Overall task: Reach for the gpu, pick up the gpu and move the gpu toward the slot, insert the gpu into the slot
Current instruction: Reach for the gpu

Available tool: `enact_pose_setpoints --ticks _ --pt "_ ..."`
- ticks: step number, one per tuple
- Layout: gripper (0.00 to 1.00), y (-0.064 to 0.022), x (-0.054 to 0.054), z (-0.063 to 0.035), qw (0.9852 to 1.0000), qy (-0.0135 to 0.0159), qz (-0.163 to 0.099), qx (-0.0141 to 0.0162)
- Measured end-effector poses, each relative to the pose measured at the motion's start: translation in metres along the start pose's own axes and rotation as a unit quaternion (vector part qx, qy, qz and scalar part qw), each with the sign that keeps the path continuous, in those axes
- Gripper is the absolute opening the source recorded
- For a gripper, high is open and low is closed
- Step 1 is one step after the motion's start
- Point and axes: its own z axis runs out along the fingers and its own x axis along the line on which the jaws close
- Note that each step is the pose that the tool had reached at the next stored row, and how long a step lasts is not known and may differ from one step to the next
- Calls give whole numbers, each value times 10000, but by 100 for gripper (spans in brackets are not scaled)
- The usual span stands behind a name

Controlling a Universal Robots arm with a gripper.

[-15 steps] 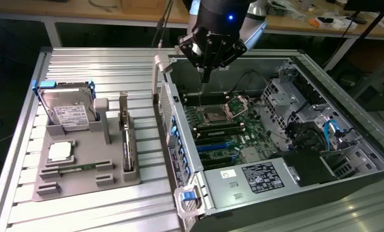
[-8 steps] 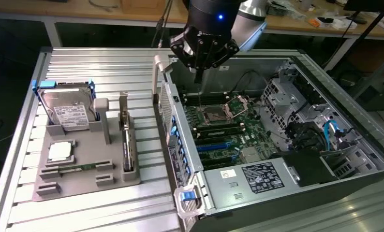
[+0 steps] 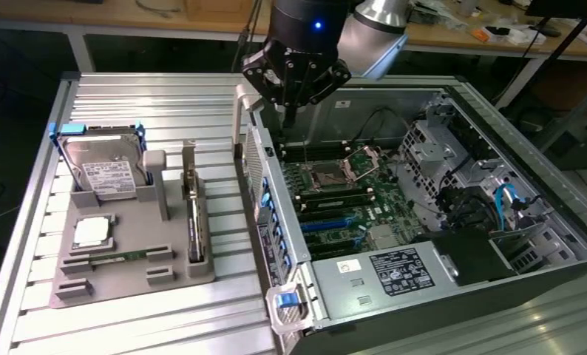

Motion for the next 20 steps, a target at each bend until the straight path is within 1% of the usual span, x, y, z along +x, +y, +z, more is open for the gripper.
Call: enact_pose_setpoints --ticks 3,20 --pt "11 -9 106 0 10000 2 1 0" --pt "11 -45 534 -3 10000 8 3 1"
